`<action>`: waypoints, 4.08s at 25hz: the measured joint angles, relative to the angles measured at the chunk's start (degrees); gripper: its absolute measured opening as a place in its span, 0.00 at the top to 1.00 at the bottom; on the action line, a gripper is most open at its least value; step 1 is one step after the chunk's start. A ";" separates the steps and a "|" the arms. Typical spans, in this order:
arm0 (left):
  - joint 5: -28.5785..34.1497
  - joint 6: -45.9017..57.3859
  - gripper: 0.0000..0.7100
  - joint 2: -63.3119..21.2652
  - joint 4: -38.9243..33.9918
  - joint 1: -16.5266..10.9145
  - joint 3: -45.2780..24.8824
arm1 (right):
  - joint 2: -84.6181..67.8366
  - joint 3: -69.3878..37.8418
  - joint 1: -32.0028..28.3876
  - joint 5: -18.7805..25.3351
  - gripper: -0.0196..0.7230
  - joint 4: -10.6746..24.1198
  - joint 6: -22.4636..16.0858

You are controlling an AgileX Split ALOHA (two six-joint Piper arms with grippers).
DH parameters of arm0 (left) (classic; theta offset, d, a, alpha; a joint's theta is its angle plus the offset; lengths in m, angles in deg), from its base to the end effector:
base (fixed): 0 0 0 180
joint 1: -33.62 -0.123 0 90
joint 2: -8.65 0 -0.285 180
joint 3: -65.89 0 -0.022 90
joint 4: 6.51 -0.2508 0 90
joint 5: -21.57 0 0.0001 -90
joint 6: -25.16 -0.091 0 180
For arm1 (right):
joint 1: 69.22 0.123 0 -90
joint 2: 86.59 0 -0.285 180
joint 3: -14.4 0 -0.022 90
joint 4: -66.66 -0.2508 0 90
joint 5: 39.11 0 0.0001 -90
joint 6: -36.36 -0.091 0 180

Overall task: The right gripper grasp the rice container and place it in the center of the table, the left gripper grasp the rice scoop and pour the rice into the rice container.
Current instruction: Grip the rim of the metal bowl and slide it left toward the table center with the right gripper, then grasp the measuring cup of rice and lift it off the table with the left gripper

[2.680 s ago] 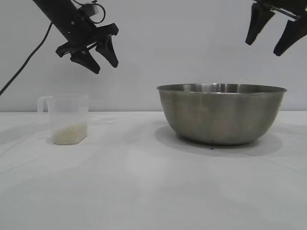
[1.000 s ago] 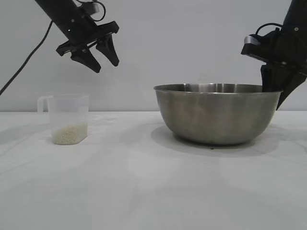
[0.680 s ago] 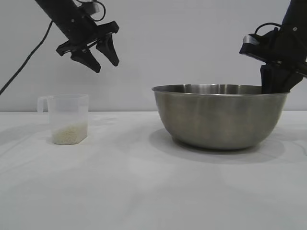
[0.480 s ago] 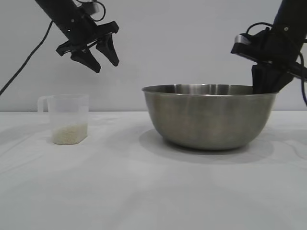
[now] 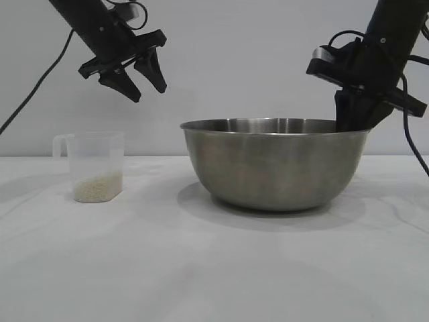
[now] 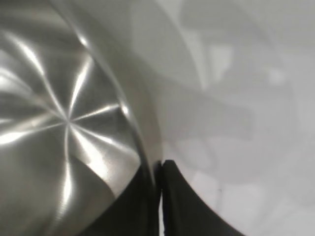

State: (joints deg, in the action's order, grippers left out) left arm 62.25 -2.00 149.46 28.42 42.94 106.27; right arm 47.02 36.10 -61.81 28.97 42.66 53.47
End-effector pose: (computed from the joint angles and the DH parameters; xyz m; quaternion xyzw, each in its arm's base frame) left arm 0.5180 -0.1195 0.2190 0.1396 0.9011 -0.2079 0.3541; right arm 0.4320 0.0908 0.1720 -0.1319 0.9723 0.1922 0.0164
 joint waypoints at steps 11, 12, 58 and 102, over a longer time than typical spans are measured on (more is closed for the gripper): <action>0.00 0.00 0.47 0.00 0.00 0.00 0.00 | -12.48 -0.14 0.00 -6.99 0.28 2.75 1.92; 0.00 0.00 0.47 0.00 0.00 0.00 0.00 | -14.71 -0.69 0.00 -8.47 0.28 2.75 2.53; 0.58 0.00 0.47 -1.12 0.00 0.09 1.37 | -124.94 -70.32 -5.22 -3.48 0.19 16.46 -7.55; -20.95 -38.71 0.47 -14.32 47.27 2.56 -13.72 | -126.79 -70.83 -5.22 -2.63 0.97 16.67 -8.72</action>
State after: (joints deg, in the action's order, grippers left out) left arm 41.30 -40.70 135.14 75.68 45.50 92.54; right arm -79.77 -34.74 -67.04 26.33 59.33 44.76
